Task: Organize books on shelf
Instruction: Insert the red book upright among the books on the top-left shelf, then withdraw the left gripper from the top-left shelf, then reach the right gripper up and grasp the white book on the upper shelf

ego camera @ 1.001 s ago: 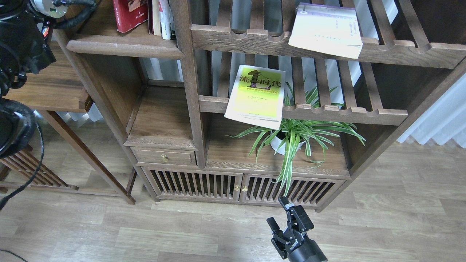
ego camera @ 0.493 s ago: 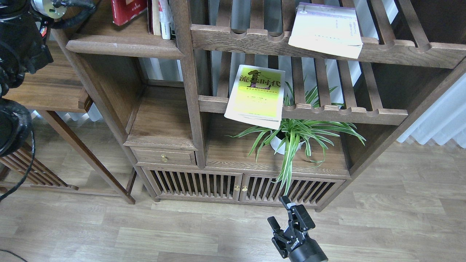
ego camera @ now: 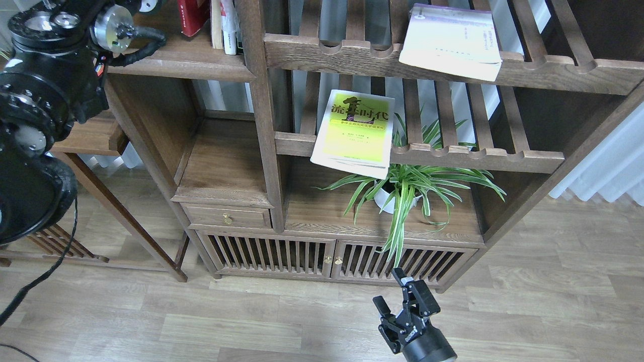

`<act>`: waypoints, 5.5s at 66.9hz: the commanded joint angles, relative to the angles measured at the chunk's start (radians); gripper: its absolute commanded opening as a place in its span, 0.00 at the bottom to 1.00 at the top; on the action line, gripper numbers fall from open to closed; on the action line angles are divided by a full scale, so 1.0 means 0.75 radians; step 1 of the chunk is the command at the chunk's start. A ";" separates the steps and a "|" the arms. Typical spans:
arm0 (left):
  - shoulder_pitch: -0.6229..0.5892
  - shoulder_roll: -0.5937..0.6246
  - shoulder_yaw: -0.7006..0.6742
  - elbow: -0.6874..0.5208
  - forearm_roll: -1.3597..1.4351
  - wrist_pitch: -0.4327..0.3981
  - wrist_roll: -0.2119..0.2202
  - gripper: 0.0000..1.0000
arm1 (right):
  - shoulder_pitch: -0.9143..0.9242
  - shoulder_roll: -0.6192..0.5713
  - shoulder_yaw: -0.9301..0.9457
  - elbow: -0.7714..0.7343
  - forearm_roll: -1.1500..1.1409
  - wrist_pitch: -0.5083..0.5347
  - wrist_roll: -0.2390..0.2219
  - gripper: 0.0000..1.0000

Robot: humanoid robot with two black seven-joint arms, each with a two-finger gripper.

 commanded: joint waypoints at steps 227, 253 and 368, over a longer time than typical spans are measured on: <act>1.378 0.955 -0.639 -1.414 -0.881 -0.351 0.557 1.00 | 0.104 -0.011 0.081 0.367 -0.184 0.000 -0.004 0.99; 1.367 0.818 -0.758 -1.346 -0.769 -0.351 0.559 1.00 | 0.376 -0.023 0.323 0.547 -0.176 -0.228 0.000 0.99; 1.425 0.886 -1.052 -1.342 -0.763 -0.351 0.563 1.00 | 0.886 -0.086 0.501 0.269 -0.215 -0.555 0.212 0.09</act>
